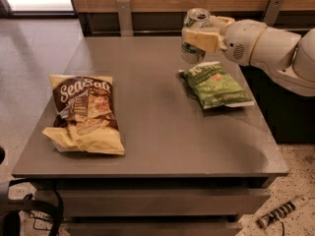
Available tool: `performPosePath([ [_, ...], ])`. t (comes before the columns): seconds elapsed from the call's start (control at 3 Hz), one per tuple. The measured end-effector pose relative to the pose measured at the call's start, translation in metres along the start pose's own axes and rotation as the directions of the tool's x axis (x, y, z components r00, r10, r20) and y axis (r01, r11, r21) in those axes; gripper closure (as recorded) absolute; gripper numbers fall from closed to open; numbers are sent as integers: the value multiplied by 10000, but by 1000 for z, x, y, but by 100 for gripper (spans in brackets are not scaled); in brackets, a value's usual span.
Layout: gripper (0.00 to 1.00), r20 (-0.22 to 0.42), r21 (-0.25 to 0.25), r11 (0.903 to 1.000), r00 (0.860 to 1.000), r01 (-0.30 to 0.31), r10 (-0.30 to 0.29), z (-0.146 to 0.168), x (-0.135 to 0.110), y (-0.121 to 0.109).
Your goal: Move 7up can near brown chip bag
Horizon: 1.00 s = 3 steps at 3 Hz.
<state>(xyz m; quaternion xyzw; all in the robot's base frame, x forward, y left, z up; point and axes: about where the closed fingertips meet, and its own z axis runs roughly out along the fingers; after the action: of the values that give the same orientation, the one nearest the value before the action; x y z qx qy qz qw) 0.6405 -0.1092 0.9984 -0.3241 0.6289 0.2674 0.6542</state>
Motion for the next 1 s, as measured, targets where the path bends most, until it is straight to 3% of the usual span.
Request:
performPosePath([
  [0.33, 100, -441, -143, 9991, 9982, -404, 398, -16, 16, 39],
  [0.67, 100, -960, -710, 9945, 9929, -774, 704, -20, 37, 76],
  [1.0, 100, -1257, -1700, 9794, 9882, -1089, 880, -19, 59, 105],
])
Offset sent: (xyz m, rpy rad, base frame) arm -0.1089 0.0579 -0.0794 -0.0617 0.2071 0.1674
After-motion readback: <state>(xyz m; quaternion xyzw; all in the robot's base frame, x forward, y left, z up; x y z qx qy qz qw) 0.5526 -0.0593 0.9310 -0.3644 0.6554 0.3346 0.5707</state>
